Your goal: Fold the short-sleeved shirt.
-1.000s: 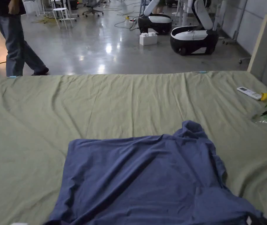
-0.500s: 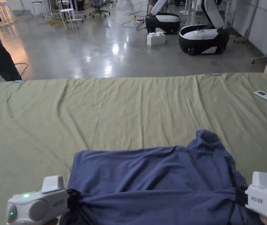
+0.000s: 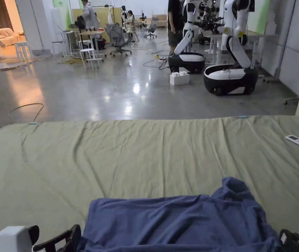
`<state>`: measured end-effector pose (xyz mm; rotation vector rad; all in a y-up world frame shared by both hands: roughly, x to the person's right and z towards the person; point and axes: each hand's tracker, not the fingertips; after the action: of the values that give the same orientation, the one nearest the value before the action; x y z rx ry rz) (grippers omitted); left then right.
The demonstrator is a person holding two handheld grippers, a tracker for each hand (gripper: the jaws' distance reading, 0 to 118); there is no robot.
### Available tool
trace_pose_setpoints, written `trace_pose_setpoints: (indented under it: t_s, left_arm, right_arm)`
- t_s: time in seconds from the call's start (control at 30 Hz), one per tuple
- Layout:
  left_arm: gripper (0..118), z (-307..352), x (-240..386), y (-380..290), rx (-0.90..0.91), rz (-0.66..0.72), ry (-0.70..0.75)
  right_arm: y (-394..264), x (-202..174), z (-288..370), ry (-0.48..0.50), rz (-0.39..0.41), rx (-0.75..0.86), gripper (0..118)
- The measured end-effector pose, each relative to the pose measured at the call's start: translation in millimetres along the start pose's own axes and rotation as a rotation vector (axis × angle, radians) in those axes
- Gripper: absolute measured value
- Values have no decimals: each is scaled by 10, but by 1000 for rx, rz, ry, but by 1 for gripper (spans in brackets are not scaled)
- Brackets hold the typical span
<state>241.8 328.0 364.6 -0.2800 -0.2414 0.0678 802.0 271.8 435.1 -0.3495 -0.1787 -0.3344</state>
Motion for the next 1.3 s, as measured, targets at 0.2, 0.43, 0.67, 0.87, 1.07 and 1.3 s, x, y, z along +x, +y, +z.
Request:
trace_pose_setpoints:
  t_s: [0.2,0.43,0.67,0.87,1.07,1.3]
  left_arm:
    - [87,933,389,112,166,-110,31]
    - [5,1457,641,-115,240,30,-72]
    - [0,1453,702,-236,119,-46,-71]
    - [0,1317,607,-229,81,-35,-65]
    - [4,839,368,-351,-82,20,20]
    - [77,-478,-80,-881,-342,165,-35]
  right_arm:
    - [-84,-450,960,98,94,132,75]
    - [-294,-781,1426,79,217,161,11]
    - [-339,-910,1503,100,294,134,2]
    - [-276,-944,1465,116,290,130,2]
    - [-345,-886,1398,116,271,77,2]
    - [-408,-768,1259,90,236,10,2]
